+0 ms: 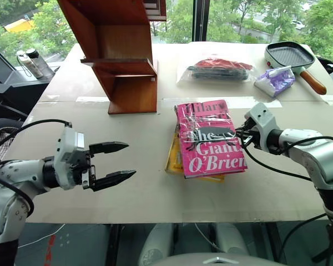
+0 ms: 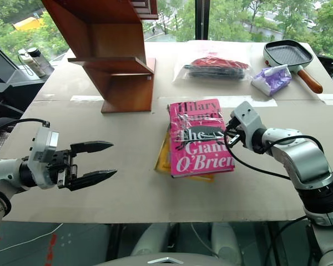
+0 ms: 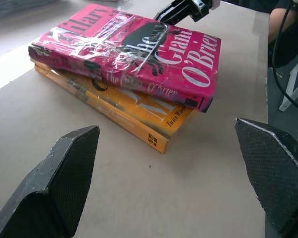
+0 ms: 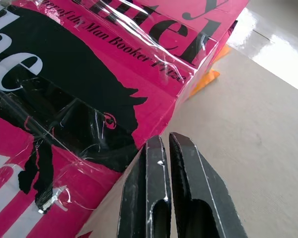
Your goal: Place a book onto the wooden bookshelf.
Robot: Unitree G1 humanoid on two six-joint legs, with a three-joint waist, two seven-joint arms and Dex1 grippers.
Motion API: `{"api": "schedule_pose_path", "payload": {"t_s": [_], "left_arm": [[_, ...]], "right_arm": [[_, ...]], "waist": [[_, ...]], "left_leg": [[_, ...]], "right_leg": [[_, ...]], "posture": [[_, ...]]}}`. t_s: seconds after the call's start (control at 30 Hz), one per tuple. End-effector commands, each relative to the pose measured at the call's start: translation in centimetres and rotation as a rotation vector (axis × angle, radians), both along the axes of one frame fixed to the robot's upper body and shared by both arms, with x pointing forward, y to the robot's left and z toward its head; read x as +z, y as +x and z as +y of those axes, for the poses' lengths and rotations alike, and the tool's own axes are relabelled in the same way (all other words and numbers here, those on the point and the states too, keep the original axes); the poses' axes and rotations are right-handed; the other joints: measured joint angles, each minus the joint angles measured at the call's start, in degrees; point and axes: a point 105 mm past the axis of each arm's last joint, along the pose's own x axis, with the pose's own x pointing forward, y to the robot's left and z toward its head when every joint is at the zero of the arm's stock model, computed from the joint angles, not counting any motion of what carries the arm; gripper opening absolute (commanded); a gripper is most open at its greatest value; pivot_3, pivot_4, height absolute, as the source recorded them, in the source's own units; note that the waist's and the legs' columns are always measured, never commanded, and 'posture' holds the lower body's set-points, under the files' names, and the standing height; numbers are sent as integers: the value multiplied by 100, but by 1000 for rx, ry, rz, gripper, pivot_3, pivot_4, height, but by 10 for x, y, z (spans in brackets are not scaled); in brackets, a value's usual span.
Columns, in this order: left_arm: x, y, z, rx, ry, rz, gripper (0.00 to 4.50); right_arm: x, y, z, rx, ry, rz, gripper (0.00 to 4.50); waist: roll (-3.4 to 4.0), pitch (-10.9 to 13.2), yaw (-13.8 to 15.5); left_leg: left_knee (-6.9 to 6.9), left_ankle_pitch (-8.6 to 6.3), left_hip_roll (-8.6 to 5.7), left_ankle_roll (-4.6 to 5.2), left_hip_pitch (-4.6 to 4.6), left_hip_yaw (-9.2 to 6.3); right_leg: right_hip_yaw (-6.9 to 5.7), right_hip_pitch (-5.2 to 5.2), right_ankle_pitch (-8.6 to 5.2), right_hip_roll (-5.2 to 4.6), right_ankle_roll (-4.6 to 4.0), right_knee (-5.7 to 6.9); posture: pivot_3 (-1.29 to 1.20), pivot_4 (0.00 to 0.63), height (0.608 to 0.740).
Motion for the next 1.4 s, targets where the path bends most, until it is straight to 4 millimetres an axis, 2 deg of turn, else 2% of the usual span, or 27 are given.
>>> {"api": "schedule_pose_path", "payload": {"t_s": [0.03, 0.37, 0.4, 0.47, 0.53, 0.6, 0.7, 0.8, 0.87, 0.93, 0.97, 1.13, 1.23, 1.4], "left_arm": [[8, -2, -1, -1, 2, -45, 4500], [3, 0, -1, 28, 6, -54, 4500], [3, 2, 0, 41, 9, -53, 4500], [1, 5, 1, 89, -12, -22, 4500], [-1, 12, 3, 168, -39, 23, 4500], [-3, 18, 3, 231, -106, 131, 4500], [-5, 25, 6, 300, -197, 331, 4500], [-8, 43, 10, 355, -318, 537, 4500], [-18, 59, 10, 376, -422, 748, 4500], [-22, 68, 6, 374, -469, 868, 4500], [-25, 73, 3, 367, -488, 917, 4500], [-35, 99, -25, 320, -570, 1111, 4500], [-42, 113, -42, 307, -597, 1169, 4500], [-48, 123, -58, 279, -621, 1203, 4500]], "right_arm": [[11, 1, 12, 15, 1, -55, 17], [8, 2, 41, 65, 26, -77, 17], [10, 2, 40, 63, 30, -97, 17], [21, 1, 37, 79, 147, -154, 17], [29, -3, 22, 107, 157, -228, 17], [35, -22, 7, 222, 196, -243, 17], [41, -45, -17, 311, 223, -276, 793], [43, -79, -36, 434, 239, -233, 2254], [53, -97, -40, 483, 278, -216, 3283], [59, -106, -39, 516, 280, -236, 4241], [63, -108, -37, 524, 295, -242, 4431], [72, -123, -30, 550, 324, -261, 4431], [75, -127, -28, 532, 318, -290, 4431], [81, -132, -30, 491, 308, -322, 4431]], "waist": [[0, 0, 4], [1, 1, 0], [1, 1, 0], [1, 1, 2], [2, 1, 27], [3, 2, 65], [1, 2, 63], [3, 3, 37], [10, 0, 17], [5, -1, -49], [-1, -4, -89], [-25, -3, -82], [-32, -2, -70], [-33, -3, 2]], "left_leg": [[0, 0, 0, 0, 0, -1], [-2, 1, 0, -2, 0, -2], [-2, 1, -1, -2, 0, -2], [-2, 1, -1, -2, 0, -3], [-3, 0, -1, -1, 0, -5], [-2, 0, -7, 0, -1, -9], [2, -1, -11, 2, -2, -19], [4, -1, -5, 2, 5, -25], [6, 0, 0, 1, 16, -27], [19, 0, -3, 1, 27, -20], [19, 0, -3, 1, 30, -14], [27, 6, -12, -9, 29, -17], [26, 13, -12, -22, 26, -14], [25, 19, -14, -33, 22, -10]], "right_leg": [[-1, 0, 0, 0, 0, 0], [-2, -2, 0, 1, -1, 1], [-2, -2, 0, 0, -1, 1], [-2, -2, 1, 0, -1, 1], [-5, -1, 1, 0, 0, 1], [-9, 0, 1, -3, 1, 1], [-21, 5, 1, -5, 3, -2], [-26, 8, 1, 2, 3, 16], [-28, 12, 1, 8, 3, 28], [-22, 15, 0, 12, 4, 50], [-15, 15, 0, 12, 4, 55], [-14, 14, 0, 7, 4, 61], [-9, 10, 0, 6, 4, 61], [-3, 6, 0, 3, 4, 59]], "posture": [[0, 150, 740], [0, 150, 740], [0, 150, 740], [0, 150, 740], [0, 150, 740], [0, 150, 740], [0, 150, 740], [0, 150, 740], [0, 150, 740], [0, 150, 740], [0, 150, 740], [0, 150, 740], [0, 150, 740], [0, 150, 740]]}}
